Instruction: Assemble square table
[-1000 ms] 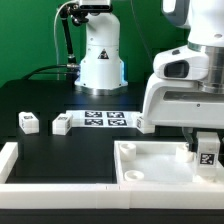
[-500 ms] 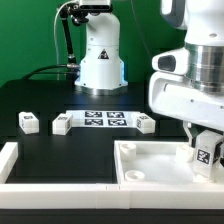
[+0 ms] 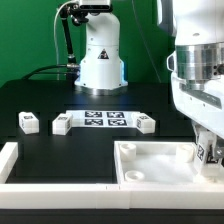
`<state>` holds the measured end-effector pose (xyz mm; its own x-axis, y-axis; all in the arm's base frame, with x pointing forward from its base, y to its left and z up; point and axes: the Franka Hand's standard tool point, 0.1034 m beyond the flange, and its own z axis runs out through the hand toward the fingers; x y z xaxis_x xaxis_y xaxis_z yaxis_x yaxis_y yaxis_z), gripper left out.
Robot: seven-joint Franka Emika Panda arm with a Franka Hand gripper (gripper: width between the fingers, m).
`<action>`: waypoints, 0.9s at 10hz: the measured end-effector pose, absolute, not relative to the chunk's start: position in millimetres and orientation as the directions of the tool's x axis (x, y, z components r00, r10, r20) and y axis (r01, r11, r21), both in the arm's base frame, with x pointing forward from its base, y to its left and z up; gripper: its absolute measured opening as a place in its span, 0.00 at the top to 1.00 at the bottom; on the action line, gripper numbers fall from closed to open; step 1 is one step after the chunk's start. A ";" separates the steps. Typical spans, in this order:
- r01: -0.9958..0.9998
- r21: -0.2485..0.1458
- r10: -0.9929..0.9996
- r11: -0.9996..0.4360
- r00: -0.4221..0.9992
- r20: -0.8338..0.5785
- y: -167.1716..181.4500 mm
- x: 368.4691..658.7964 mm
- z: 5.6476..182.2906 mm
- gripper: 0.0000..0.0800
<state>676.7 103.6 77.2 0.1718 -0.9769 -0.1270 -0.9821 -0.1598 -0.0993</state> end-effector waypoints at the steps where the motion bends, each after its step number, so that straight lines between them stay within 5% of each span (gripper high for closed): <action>1: -0.943 -0.046 -0.933 -0.329 0.333 -0.137 101.8 669.9 79.8 0.35; 2: -0.853 -0.040 -0.845 -0.520 0.521 -0.116 102.2 673.3 80.3 0.35; 3: -0.767 -0.048 -0.760 -0.640 0.641 -0.109 105.1 673.8 78.0 0.22; 7: -0.534 -0.062 -0.529 -0.843 0.845 -0.081 101.2 674.0 77.7 0.19; 9: -0.063 -0.007 -0.063 -0.998 0.998 -0.030 102.4 676.3 77.5 0.19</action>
Offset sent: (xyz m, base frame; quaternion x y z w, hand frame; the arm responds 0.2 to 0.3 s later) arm 0.0000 0.0000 0.0000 0.0000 0.0000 -0.1938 0.9810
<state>676.3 102.4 77.5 0.9976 -0.0631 -0.0296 -0.0633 -0.9980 -0.0069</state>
